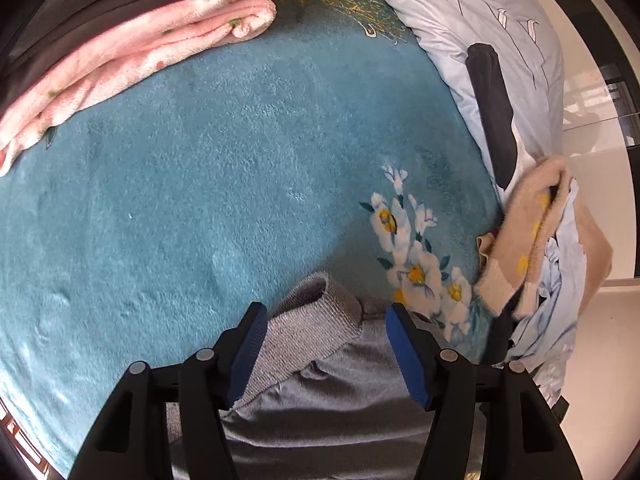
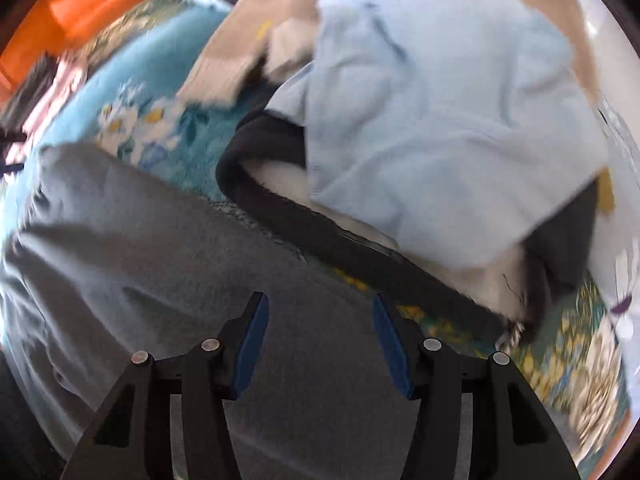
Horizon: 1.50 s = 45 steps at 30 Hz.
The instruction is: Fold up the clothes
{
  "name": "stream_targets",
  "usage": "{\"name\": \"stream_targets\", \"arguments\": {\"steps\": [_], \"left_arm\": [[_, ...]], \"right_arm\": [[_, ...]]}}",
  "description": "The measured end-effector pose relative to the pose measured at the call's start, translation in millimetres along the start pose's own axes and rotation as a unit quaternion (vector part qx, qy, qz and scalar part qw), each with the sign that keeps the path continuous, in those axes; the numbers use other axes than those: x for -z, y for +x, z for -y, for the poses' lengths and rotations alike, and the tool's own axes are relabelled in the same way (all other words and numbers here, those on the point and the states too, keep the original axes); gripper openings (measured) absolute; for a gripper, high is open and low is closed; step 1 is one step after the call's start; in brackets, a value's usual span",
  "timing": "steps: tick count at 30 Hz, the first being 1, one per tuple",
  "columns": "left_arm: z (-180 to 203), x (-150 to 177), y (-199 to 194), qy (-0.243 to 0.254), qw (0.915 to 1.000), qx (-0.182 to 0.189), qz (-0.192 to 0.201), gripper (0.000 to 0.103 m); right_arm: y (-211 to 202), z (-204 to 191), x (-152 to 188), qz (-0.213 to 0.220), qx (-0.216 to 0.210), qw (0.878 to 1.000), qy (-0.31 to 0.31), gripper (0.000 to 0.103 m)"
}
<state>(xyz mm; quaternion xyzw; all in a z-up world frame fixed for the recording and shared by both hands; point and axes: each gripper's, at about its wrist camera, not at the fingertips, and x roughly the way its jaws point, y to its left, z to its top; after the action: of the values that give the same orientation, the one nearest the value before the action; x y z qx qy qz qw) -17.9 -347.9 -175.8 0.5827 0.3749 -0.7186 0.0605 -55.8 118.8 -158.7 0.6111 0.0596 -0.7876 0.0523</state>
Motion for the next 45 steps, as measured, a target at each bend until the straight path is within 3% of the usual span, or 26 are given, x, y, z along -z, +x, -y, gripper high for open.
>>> {"name": "stream_targets", "arguments": {"steps": [7,8,10,13,14,15,18,22,27,30,33,35,37,41,45], "left_arm": [[-3,-8,28,-0.018,0.9987,0.033,-0.034,0.064],[-2,-8,30,-0.013,0.9989,0.026,-0.036,0.059],[-2,-6,33,-0.005,0.9991,0.011,-0.040,0.036],[5,-2,28,0.026,0.9993,0.002,-0.027,0.026],[9,1,25,0.041,0.9990,-0.001,-0.020,0.016],[15,3,20,0.060,0.9981,-0.005,-0.012,0.014],[29,9,6,0.099,0.9951,-0.003,0.011,0.010],[33,15,-23,0.110,0.9928,0.023,0.041,0.009],[23,36,-76,0.139,0.9837,0.078,0.084,0.009],[8,56,-105,0.150,0.9773,0.105,0.106,0.009],[-15,84,-131,0.156,0.9710,0.130,0.126,0.009],[-38,101,-143,0.143,0.9692,0.143,0.140,0.007],[-67,113,-144,0.106,0.9728,0.142,0.149,0.003],[-123,137,-125,0.005,0.9849,0.116,0.129,0.003],[-143,170,-111,-0.048,0.9870,0.115,0.101,0.004]], "right_arm": [[18,-17,-3,-0.041,0.006,0.999,-0.035,0.054],[18,-18,-3,-0.042,0.006,0.998,-0.034,0.052],[18,-19,-3,-0.046,0.008,0.998,-0.034,0.042],[18,-23,-2,-0.053,0.020,0.998,-0.038,0.027],[19,-24,-1,-0.055,0.026,0.997,-0.040,0.019],[18,-25,0,-0.057,0.029,0.997,-0.042,0.007],[15,-31,4,-0.055,0.041,0.997,-0.044,0.004],[-4,-30,13,-0.029,0.046,0.998,-0.019,0.002],[-60,-33,40,0.029,0.051,0.998,0.001,0.002],[-102,-44,73,0.064,0.053,0.997,0.008,0.002],[-133,-48,84,0.081,0.052,0.995,0.000,0.002],[-155,-72,111,0.083,0.058,0.995,-0.018,0.002],[-163,-98,143,0.073,0.061,0.995,-0.042,0.002],[-131,-132,194,0.013,0.030,0.998,-0.051,0.002],[-103,-144,213,-0.020,0.019,0.999,-0.039,0.002]]}}
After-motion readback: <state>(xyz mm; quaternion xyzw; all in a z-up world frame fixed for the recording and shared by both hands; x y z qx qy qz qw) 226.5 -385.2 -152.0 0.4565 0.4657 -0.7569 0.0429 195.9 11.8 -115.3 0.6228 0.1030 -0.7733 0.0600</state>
